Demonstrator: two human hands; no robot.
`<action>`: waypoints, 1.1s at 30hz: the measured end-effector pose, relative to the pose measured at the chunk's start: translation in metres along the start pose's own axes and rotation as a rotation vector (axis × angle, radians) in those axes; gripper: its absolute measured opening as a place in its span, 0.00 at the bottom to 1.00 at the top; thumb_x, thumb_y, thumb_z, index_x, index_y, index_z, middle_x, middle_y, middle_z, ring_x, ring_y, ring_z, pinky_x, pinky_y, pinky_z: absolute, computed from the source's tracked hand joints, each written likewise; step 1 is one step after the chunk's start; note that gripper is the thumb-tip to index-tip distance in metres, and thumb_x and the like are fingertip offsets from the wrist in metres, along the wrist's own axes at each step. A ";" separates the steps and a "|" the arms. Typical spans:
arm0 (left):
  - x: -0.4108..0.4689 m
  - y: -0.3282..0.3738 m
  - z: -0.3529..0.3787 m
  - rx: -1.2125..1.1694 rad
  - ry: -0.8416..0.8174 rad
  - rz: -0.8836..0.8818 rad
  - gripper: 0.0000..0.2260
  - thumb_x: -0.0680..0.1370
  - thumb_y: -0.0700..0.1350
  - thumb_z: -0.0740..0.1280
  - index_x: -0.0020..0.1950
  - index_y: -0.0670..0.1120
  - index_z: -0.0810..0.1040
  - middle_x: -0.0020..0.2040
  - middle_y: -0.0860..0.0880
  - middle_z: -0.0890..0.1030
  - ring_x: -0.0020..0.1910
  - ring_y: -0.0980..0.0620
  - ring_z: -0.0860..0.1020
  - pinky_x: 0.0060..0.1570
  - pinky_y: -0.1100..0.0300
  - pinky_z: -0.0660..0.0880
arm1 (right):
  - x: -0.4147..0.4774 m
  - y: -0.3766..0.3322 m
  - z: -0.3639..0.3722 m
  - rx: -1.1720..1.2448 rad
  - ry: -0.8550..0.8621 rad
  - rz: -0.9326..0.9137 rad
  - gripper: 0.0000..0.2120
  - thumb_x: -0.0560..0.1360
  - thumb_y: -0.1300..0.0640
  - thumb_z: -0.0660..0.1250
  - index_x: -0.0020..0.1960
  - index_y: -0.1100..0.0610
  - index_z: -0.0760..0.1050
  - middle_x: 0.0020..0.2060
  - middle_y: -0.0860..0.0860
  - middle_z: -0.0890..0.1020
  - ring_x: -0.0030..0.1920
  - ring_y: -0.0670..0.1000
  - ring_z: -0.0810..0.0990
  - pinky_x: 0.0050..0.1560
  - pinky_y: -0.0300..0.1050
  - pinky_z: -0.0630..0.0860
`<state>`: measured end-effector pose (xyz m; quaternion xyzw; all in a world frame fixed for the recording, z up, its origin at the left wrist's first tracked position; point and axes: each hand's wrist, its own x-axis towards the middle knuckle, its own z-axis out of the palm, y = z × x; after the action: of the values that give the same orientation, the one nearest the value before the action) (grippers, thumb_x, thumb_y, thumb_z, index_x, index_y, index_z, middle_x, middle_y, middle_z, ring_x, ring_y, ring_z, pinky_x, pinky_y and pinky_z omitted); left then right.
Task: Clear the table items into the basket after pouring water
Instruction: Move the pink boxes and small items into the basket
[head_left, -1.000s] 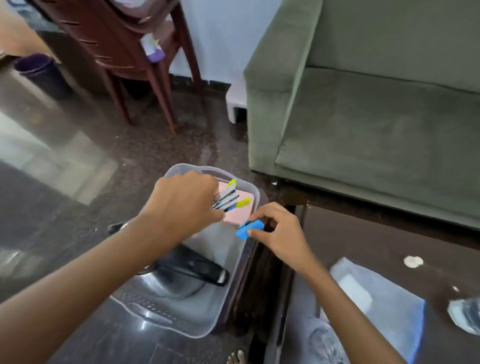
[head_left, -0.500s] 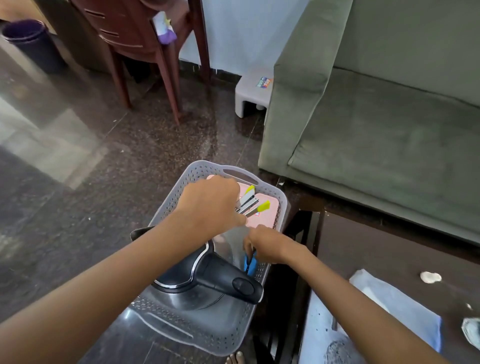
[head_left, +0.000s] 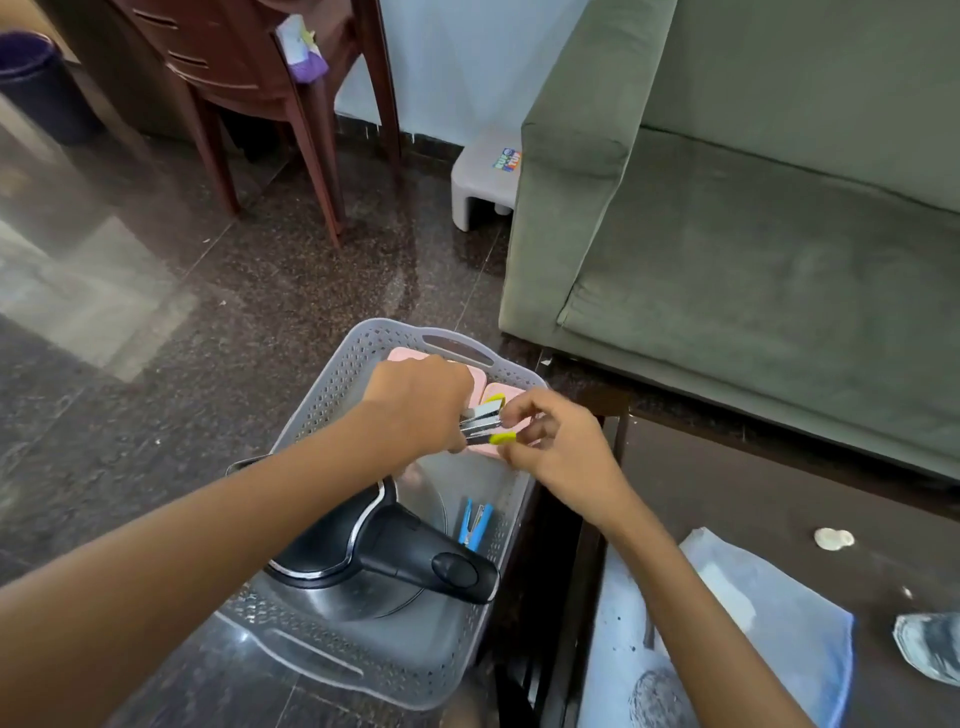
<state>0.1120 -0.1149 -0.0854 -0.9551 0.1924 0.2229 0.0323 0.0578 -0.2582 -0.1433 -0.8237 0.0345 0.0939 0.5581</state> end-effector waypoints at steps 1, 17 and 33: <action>0.002 -0.001 0.002 0.015 -0.020 0.013 0.16 0.71 0.51 0.70 0.57 0.50 0.76 0.57 0.49 0.79 0.57 0.47 0.77 0.45 0.57 0.66 | 0.000 0.001 0.003 -0.162 -0.008 -0.040 0.10 0.66 0.67 0.72 0.40 0.54 0.75 0.40 0.49 0.78 0.32 0.43 0.74 0.38 0.38 0.73; 0.036 0.003 0.039 -0.055 -0.229 0.050 0.15 0.76 0.45 0.62 0.63 0.52 0.73 0.64 0.49 0.75 0.63 0.46 0.73 0.57 0.54 0.70 | -0.004 0.044 0.054 -1.123 -0.031 -0.123 0.12 0.47 0.57 0.76 0.19 0.55 0.72 0.16 0.48 0.74 0.28 0.51 0.74 0.35 0.45 0.53; 0.025 0.065 0.021 0.107 -0.067 0.085 0.14 0.78 0.47 0.60 0.62 0.49 0.74 0.62 0.46 0.77 0.62 0.45 0.75 0.58 0.53 0.70 | -0.039 0.050 0.028 -0.947 0.249 -0.128 0.06 0.57 0.61 0.68 0.25 0.55 0.72 0.25 0.50 0.75 0.31 0.54 0.73 0.34 0.47 0.64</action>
<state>0.0993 -0.1804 -0.1141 -0.9350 0.2431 0.2453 0.0804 0.0077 -0.2533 -0.1917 -0.9923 0.0036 -0.0343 0.1189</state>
